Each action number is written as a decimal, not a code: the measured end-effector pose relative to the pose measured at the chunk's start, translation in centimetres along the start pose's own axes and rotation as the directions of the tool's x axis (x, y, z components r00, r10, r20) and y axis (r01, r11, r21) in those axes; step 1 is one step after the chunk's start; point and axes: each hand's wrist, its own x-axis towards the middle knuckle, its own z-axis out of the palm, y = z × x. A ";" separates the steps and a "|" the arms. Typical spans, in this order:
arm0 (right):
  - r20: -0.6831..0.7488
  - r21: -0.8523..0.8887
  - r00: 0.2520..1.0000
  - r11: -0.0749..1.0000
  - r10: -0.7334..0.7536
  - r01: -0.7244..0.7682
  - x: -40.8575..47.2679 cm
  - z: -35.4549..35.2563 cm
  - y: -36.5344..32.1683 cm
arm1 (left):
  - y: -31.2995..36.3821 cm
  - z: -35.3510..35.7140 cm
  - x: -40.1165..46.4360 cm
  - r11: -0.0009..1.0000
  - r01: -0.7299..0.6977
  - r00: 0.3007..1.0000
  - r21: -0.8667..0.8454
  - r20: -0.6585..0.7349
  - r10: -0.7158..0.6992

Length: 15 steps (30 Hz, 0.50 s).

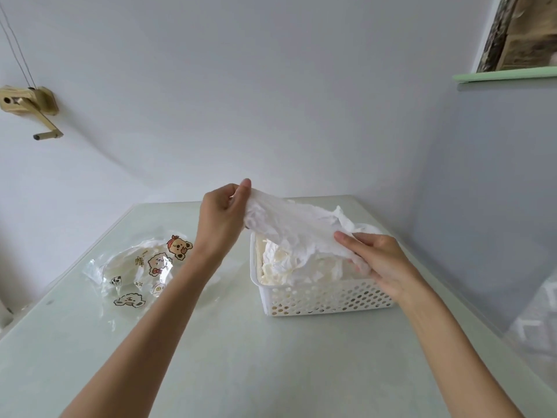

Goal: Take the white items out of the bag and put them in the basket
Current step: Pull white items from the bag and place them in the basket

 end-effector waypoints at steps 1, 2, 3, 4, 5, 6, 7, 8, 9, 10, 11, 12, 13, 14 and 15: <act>0.049 -0.032 0.998 0.999 0.042 -0.041 -0.2 -1.1 0.0 | 0.2 -0.2 0.0 1.000 -0.010 1.000 -0.022 0.029 0.011; 0.081 -0.066 0.992 0.993 0.099 -0.094 -0.6 -2.2 -0.3 | 0.4 -0.4 -0.2 0.999 -0.019 0.996 -0.042 0.090 0.023; 0.108 -0.106 0.984 0.986 0.139 -0.128 -0.8 -3.3 -0.6 | 0.7 -0.6 -0.4 0.998 -0.027 0.987 -0.054 0.158 0.035; 0.107 -0.142 0.980 0.978 0.167 -0.151 -1.1 -4.4 -1.1 | 1.0 -0.7 -0.5 0.998 -0.040 0.973 -0.052 0.225 0.051; 0.096 -0.179 0.984 0.975 0.149 -0.130 -1.2 -5.3 -1.6 | 1.4 -0.8 -0.6 0.998 -0.059 0.955 -0.034 0.288 0.066; 0.093 -0.219 0.990 0.972 0.104 -0.082 -1.2 -5.8 -2.5 | 1.8 -0.9 -0.7 0.997 -0.080 0.932 -0.012 0.353 0.079; 0.124 -0.246 0.992 0.969 0.036 -0.005 -1.2 -5.8 -3.3 | 2.2 -0.9 -0.7 0.995 -0.103 0.904 0.012 0.419 0.088; 0.205 -0.250 0.978 0.966 -0.020 0.072 -1.3 -5.0 -4.2 | 2.6 -0.8 -0.8 0.991 -0.130 0.873 0.035 0.478 0.098; 0.320 -0.252 0.946 0.957 -0.055 0.141 -1.3 -3.6 -5.0 | 3.0 -0.8 -0.8 0.987 -0.156 0.840 0.046 0.532 0.108; 0.436 -0.269 0.898 0.945 -0.053 0.186 -1.2 -1.6 -5.5 | 3.4 -0.7 -0.8 0.984 -0.172 0.804 0.043 0.583 0.115; 0.533 -0.298 0.846 0.928 -0.033 0.224 -1.1 0.3 -5.7 | 3.7 -0.7 -0.8 0.984 -0.177 0.773 0.030 0.623 0.120; 0.602 -0.329 0.798 0.910 -0.005 0.254 -1.2 2.2 -5.7 | 4.2 -0.8 -0.8 0.985 -0.172 0.757 0.017 0.642 0.122; 0.632 -0.364 0.774 0.892 0.025 0.269 -1.2 3.5 -5.4 | 4.3 -1.1 -0.8 0.987 -0.158 0.757 0.007 0.643 0.117; 0.628 -0.393 0.777 0.878 0.039 0.274 -1.4 4.1 -5.2 | 4.4 -1.6 -0.6 0.990 -0.141 0.770 0.009 0.629 0.104; 0.606 -0.407 0.795 0.871 0.034 0.274 -1.5 4.0 -4.9 | 4.3 -2.3 -0.3 0.992 -0.125 0.781 0.026 0.619 0.083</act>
